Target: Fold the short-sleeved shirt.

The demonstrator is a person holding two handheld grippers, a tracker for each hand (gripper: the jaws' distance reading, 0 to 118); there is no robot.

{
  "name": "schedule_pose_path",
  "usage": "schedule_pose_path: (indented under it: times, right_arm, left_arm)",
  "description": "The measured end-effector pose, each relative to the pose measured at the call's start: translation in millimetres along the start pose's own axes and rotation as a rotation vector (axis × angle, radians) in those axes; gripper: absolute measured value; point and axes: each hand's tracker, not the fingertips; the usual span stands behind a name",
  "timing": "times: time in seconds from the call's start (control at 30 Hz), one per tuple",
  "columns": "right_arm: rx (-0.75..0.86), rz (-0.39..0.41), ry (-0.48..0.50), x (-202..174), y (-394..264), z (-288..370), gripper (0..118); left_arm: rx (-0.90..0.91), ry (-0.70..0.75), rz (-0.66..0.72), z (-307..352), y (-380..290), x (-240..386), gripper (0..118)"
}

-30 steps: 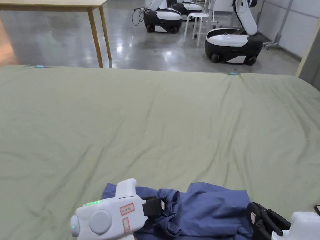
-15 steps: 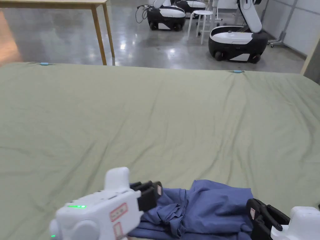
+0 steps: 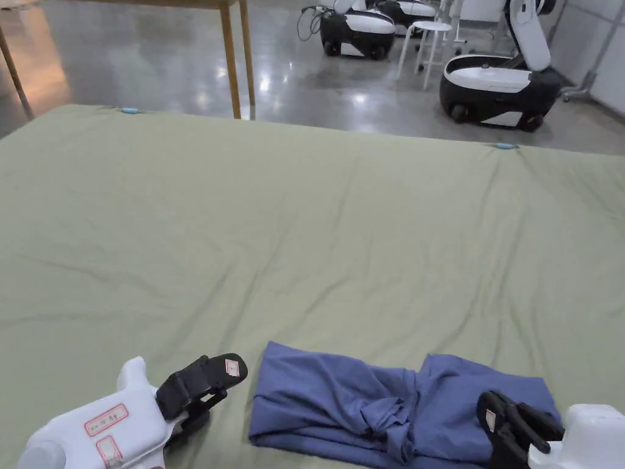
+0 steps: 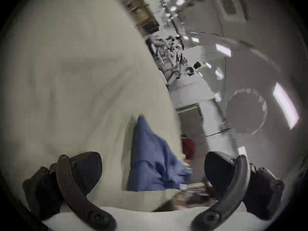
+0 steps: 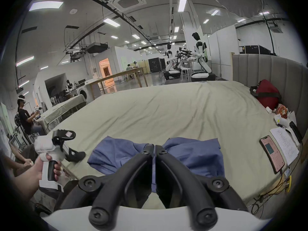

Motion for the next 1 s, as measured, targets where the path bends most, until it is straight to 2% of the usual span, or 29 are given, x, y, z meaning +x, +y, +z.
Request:
schedule_pose_path:
  times: [0.07, 0.1, 0.13, 0.2, 0.23, 0.27, 0.3, 0.33, 0.4, 0.43, 0.47, 0.5, 0.53, 0.73, 0.87, 0.93, 1.0]
  right_arm:
    - [-0.008, 0.005, -0.007, 0, 0, -2, 4]
    - [-0.008, 0.006, -0.011, 1, 1, -2, 4]
    - [-0.008, 0.006, -0.015, 1, 2, -2, 4]
    - [-0.010, 0.006, -0.025, 3, 4, -2, 4]
    - [-0.010, 0.005, -0.030, 5, 5, -2, 4]
    - [-0.010, 0.003, -0.035, 6, 6, -2, 4]
    - [-0.011, 0.003, -0.042, 7, 7, -2, 4]
    - [-0.009, 0.002, -0.046, 8, 7, -1, 4]
    - [-0.008, -0.004, -0.052, 10, 7, -1, 4]
    - [-0.010, -0.006, -0.054, 10, 7, -1, 4]
    - [-0.012, -0.005, -0.056, 11, 6, 0, 4]
    - [-0.014, -0.003, -0.060, 11, 6, 0, 4]
    - [-0.015, 0.001, -0.062, 12, 6, 1, 4]
    - [-0.007, -0.007, -0.059, 16, 6, 1, 4]
    - [-0.006, -0.007, -0.041, 14, 5, 0, 4]
    - [-0.004, -0.007, -0.033, 14, 4, 0, 4]
    - [-0.002, -0.005, -0.029, 15, 3, 2, 4]
  left_arm:
    - [-0.106, -0.189, 0.137, -23, -9, -25, 118]
    - [-0.085, -0.274, 0.119, -31, -15, -22, 118]
    - [-0.116, -0.307, 0.109, -38, -20, -18, 118]
    - [-0.153, -0.278, 0.124, -64, -26, -12, 117]
    - [-0.156, -0.277, 0.124, -74, -30, -10, 109]
    - [-0.156, -0.255, 0.113, -83, -33, -1, 88]
    - [-0.149, -0.228, 0.087, -89, -36, 4, 33]
    - [-0.132, -0.195, 0.096, -92, -39, 5, 15]
    - [-0.099, -0.036, 0.181, -98, -47, -9, 14]
    - [-0.063, -0.047, 0.194, -97, -50, -15, 14]
    - [-0.050, -0.113, 0.171, -92, -50, -14, 14]
    - [-0.041, -0.091, 0.146, -87, -50, -5, 14]
    - [-0.009, -0.009, 0.086, -79, -44, 4, 13]
    - [0.089, 0.174, -0.137, -16, 1, 27, 13]
    - [0.132, 0.324, -0.358, -1, 10, 65, 13]
    - [0.134, 0.382, -0.574, -12, -5, 103, 13]
    - [0.110, 0.410, -0.846, -38, -40, 143, 13]
